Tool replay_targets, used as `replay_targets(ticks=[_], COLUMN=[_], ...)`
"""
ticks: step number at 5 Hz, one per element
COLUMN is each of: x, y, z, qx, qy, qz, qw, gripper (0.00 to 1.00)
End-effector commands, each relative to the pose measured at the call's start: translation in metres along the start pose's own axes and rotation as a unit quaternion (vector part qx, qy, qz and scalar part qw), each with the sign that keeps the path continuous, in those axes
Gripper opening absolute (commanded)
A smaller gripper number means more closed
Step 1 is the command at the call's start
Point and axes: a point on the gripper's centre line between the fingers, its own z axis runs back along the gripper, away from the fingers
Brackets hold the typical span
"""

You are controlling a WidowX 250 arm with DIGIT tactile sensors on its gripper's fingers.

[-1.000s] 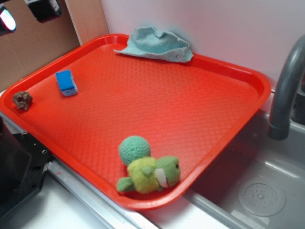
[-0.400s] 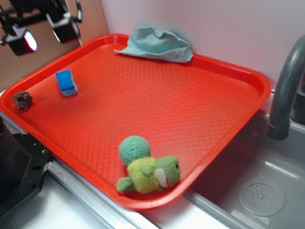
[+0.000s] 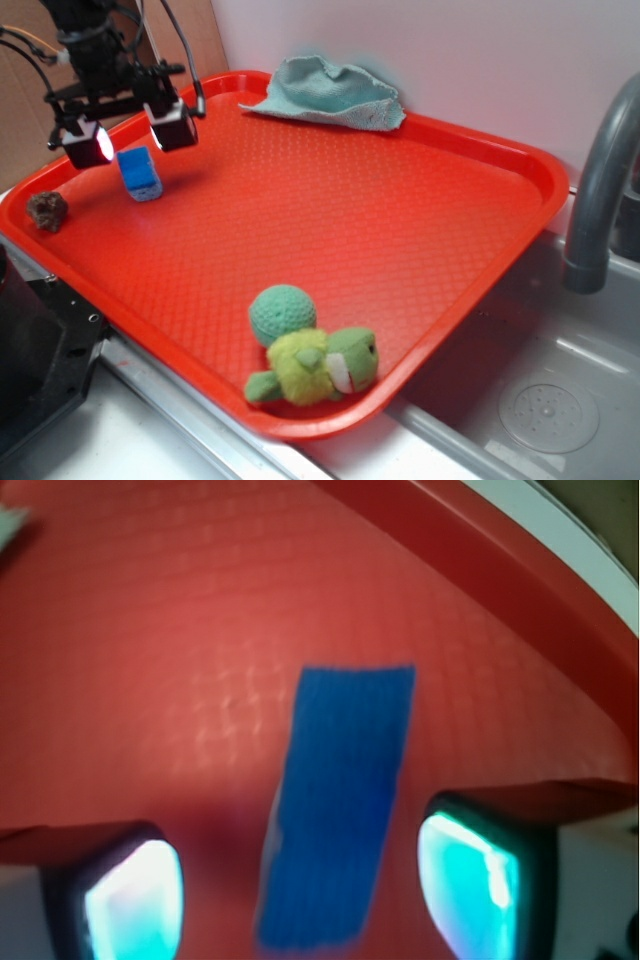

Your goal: Grab the blue sponge.

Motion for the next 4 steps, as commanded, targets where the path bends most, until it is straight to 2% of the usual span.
replay_targets(ticks=[1, 2, 3, 4], x=[-0.001, -0.001, -0.011, -0.042], y=[0.004, -0.001, -0.011, -0.022], z=[-0.012, -0.007, 0.009, 0.061], qx=[0.02, 0.027, 0.022, -0.016], qy=[-0.003, -0.011, -0.023, -0.039], qz=[0.019, 0.005, -0.025, -0.108], qw=[1.0, 1.0, 0.999, 0.993], gripper=[0.0, 0.0, 0.0, 0.0])
